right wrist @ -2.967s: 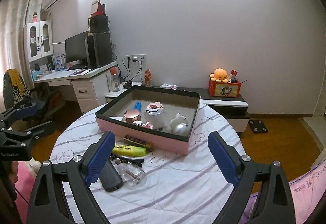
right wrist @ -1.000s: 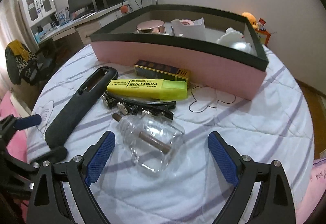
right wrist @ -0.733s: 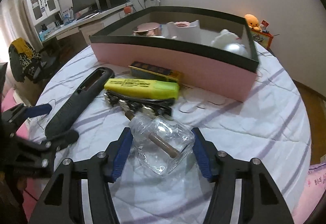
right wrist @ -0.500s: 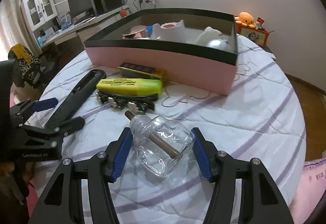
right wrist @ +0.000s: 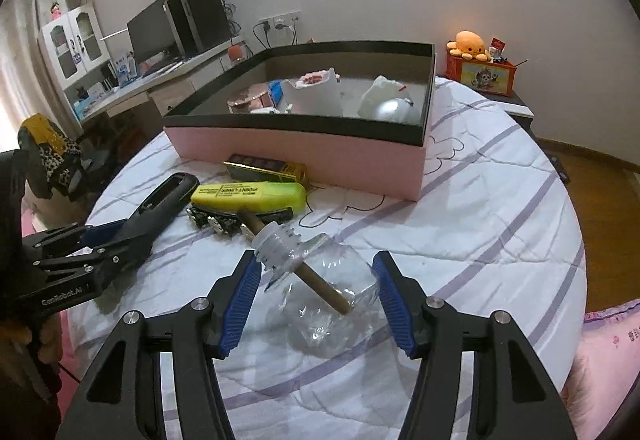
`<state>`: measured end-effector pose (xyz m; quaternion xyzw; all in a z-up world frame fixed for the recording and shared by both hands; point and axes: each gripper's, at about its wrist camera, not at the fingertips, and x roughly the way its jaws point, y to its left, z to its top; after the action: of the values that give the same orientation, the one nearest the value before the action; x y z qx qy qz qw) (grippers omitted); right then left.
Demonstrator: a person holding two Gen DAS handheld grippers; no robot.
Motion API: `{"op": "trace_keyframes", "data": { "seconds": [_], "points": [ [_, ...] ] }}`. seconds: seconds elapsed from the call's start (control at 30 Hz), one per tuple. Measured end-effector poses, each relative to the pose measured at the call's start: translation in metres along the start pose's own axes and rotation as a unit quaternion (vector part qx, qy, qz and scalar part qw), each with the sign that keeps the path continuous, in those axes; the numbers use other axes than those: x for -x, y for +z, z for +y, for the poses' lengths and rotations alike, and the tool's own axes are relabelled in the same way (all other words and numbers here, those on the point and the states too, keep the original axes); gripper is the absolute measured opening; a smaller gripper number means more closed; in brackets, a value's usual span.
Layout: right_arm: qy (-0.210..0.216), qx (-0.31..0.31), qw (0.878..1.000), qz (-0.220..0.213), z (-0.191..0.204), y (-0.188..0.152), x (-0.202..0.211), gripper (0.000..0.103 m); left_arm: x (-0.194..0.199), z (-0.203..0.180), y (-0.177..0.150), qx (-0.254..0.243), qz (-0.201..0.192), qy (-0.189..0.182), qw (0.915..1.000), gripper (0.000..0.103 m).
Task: Organize rigid objects
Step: 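Grasp the glass bottle with the right gripper while the left grasps the black phone case, then lower the phone case into the box with the left gripper while the right drops the bottle in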
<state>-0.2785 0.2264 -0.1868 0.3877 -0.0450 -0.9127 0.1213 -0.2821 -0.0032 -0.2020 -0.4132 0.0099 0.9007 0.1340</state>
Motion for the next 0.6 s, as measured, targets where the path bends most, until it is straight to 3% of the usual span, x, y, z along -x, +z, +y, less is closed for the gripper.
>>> {"op": "trace_keyframes", "data": {
  "seconds": [0.3,0.6],
  "points": [
    [0.013,0.006,1.0,-0.003,0.007,-0.001,0.004,0.058,0.008,0.003,-0.009,0.0,0.004,0.0,1.0,0.044],
    [0.013,0.017,1.0,-0.015,0.013,0.004,0.016,0.058,0.037,0.002,0.004,-0.009,-0.031,-0.016,0.9993,0.044]
  ]
}}
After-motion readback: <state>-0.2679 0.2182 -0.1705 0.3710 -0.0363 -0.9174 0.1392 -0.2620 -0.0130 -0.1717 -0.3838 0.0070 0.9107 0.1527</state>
